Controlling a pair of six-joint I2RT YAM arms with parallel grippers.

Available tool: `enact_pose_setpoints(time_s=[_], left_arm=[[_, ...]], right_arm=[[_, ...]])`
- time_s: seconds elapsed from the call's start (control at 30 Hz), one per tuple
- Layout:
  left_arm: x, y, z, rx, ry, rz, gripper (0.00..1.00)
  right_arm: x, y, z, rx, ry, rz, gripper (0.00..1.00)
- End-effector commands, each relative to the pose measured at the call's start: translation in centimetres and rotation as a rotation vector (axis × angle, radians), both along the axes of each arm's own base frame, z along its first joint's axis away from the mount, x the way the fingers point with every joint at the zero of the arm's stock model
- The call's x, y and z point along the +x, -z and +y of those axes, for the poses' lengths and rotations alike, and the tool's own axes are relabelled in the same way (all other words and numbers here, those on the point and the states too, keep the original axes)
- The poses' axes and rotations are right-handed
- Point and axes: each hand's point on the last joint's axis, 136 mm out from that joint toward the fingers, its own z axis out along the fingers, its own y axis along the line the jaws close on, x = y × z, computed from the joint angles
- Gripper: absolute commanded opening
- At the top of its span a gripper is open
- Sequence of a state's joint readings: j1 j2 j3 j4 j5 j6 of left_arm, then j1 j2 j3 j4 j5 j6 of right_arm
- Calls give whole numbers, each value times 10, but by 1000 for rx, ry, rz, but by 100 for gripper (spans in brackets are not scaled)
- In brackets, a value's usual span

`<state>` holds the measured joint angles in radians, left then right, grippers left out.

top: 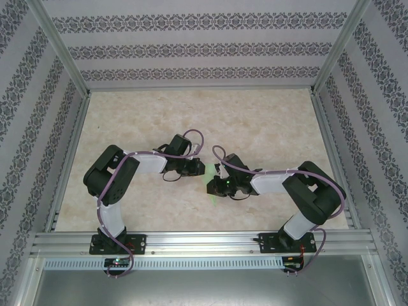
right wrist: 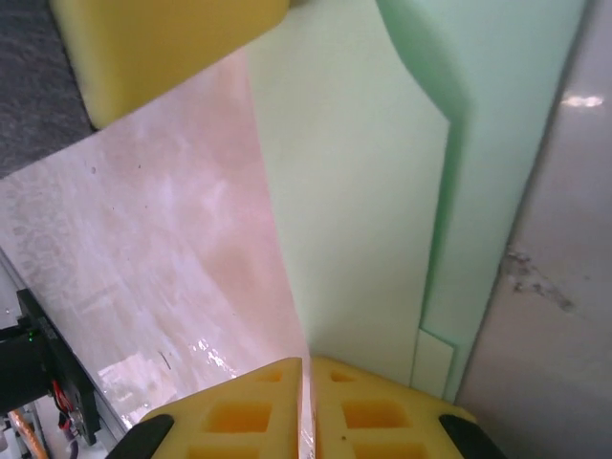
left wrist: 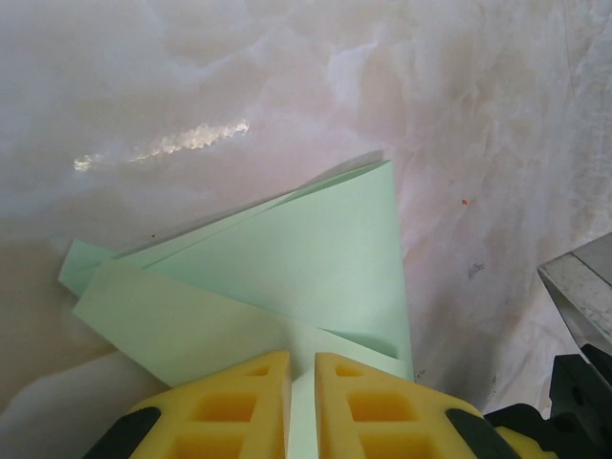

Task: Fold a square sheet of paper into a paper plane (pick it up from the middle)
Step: Fold the wing for the fifth time at the center of the table.

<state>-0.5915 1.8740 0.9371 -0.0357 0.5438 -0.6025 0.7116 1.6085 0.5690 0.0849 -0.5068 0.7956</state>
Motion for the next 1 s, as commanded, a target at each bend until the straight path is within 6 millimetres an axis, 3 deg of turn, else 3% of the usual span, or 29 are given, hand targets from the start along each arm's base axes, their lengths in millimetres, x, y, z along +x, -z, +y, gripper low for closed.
enact_pose_setpoints(time_s=[0.0,0.1,0.4,0.73,0.83,0.97], left_arm=[[-4,28,12,105,-27,37,17],[-4,27,12,106,-29,41,17],[-3,26,12,110,-28,44,16],[-2,20,11,98,-27,35,17],[-1,12,6,69,-23,24,18],[5,-18,-4,13,-8,-22,25]], right_arm=[[-24,9,-7,-24,-29,58,11],[-34,-2,-5,-23,-85,35,11],[-70,17,-23,-41,-112,118,11],[-86,11,-34,-49,-112,116,11],[-80,2,-39,-58,-93,72,11],[-45,-29,-46,-50,13,-79,16]])
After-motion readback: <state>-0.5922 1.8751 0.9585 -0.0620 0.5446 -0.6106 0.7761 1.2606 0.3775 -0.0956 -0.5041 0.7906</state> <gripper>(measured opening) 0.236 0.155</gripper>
